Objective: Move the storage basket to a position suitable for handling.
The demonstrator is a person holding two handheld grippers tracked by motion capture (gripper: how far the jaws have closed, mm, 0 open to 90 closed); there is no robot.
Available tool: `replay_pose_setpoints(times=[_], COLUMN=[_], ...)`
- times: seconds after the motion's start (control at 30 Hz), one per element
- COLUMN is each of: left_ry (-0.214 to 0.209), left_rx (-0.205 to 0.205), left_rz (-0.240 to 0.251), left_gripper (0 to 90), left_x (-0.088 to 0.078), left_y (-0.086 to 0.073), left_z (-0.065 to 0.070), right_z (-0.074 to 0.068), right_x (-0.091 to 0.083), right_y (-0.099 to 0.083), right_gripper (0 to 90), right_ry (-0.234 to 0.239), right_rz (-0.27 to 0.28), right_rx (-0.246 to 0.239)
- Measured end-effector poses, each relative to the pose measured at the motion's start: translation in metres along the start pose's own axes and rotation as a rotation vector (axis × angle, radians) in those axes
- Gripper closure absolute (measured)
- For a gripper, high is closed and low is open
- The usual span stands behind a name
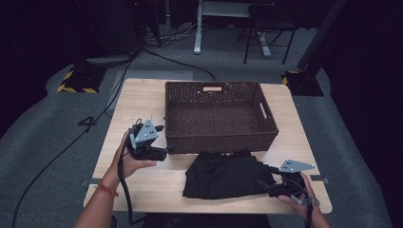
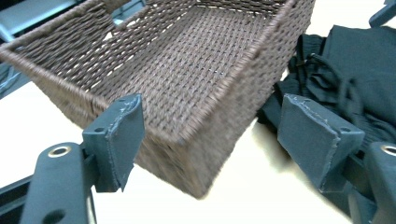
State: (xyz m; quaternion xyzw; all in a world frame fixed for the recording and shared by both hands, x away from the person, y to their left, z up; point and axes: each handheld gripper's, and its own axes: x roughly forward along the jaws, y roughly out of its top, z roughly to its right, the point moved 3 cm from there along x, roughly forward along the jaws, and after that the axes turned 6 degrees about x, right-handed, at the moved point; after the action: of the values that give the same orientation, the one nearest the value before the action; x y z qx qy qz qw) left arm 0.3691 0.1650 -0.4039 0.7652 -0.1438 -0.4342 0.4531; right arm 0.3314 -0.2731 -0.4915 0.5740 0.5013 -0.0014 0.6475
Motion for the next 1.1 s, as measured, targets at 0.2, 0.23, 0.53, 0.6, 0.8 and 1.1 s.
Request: replay_pose_setpoints(times=[0.2,0.23,0.53,0.6,0.8,1.1], left_ry=[-0.083,-0.11,-0.21,-0.213,-0.238,-0.282], left_rx=[-0.013,-0.031,-0.094,-0.095,-0.096,-0.104], left_rz=[-0.027,-0.036,-0.128,-0.14,-0.168,-0.211], left_gripper=[17.1,17.1,16.0,16.0,14.8,10.6], left_x=[0.002,0.01,0.066,0.071,0.093,0.109], left_y=[-0.011,-0.016,-0.038,-0.039,-0.039,-0.046], left_z=[0.043,0.054,0.085,0.088,0.099,0.105], right_z=[0.001,0.0,0.011,0.013,0.018,0.013], right_x=[-0.008,-0.005,0.021,0.025,0.043,0.048], right_y=[0.015,0.017,0.015,0.014,0.007,0.007], right_gripper=[18.9,18.2,15.2,14.7,0.3,0.0], right_ry=[-0.023,-0.024,-0.016,-0.002,0.051,0.038], right_rz=[0.032,0.027,-0.055,-0.063,-0.12,-0.124], right_rx=[-0.018,-0.022,-0.026,-0.017,0.025,-0.016])
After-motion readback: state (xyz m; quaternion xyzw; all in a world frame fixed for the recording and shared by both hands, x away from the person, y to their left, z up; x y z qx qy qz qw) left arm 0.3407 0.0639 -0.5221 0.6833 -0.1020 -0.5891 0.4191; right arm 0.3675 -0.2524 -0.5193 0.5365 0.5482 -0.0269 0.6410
